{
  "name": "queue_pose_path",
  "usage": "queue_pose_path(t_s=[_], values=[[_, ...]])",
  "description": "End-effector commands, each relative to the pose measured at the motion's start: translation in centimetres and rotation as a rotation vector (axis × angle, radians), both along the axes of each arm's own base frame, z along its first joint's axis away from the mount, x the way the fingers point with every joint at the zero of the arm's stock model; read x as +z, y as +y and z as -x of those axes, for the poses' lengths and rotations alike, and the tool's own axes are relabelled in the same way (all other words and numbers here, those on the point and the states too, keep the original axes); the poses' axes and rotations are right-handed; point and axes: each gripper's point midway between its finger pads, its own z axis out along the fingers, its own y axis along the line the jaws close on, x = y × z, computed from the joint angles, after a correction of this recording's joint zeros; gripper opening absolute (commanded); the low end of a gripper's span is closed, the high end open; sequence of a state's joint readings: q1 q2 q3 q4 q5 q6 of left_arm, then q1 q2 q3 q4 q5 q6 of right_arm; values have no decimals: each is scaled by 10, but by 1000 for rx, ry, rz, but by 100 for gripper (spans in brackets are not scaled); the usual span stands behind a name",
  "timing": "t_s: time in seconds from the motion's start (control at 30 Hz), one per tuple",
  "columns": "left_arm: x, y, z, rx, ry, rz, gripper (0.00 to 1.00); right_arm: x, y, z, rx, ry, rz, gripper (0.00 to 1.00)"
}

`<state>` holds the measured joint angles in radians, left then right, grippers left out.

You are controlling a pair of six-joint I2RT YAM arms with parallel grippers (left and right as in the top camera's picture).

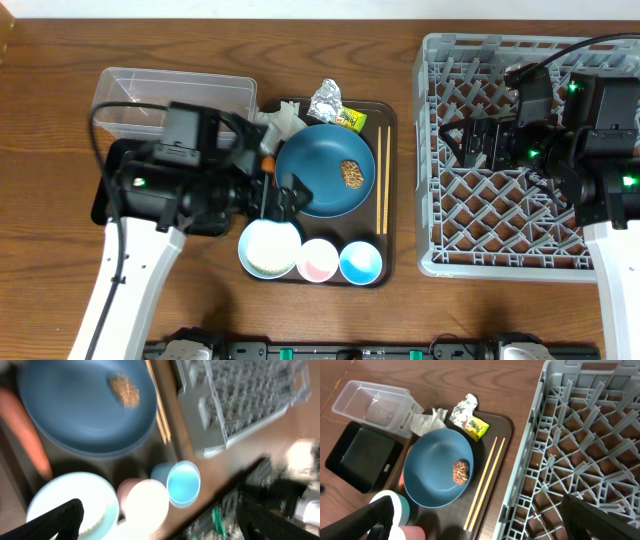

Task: Sort waste into correct bins and load items into the dishwasher rack
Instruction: 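Reach the left gripper down and grasp the pink cup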

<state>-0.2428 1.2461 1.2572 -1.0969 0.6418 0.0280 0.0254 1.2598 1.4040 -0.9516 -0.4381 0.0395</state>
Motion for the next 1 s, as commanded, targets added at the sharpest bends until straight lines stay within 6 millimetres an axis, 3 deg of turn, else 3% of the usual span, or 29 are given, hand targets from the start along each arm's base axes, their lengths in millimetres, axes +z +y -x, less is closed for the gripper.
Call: queue_pose_path(t_s=[0.0, 0.2, 0.4, 0.53, 0.8, 0.97], values=[[-18, -1, 15, -69, -2, -144, 98, 10, -1, -2, -5, -21, -25, 99], [-50, -15, 32, -167, -24, -293, 98, 10, 0, -1, -7, -16, -27, 99], [-97, -1, 39, -76, 65, -425, 98, 5, -1, 3, -7, 11, -26, 99], [-114, 2, 44, -69, 97, -438, 100, 3, -3, 3, -19, 17, -14, 99], [-132, -1, 55, -101, 118, -435, 83, 2, -6, 1, -32, 17, 0, 99], [-145, -3, 62, -131, 123, -445, 60, 2, -9, -1, -44, 12, 13, 99]])
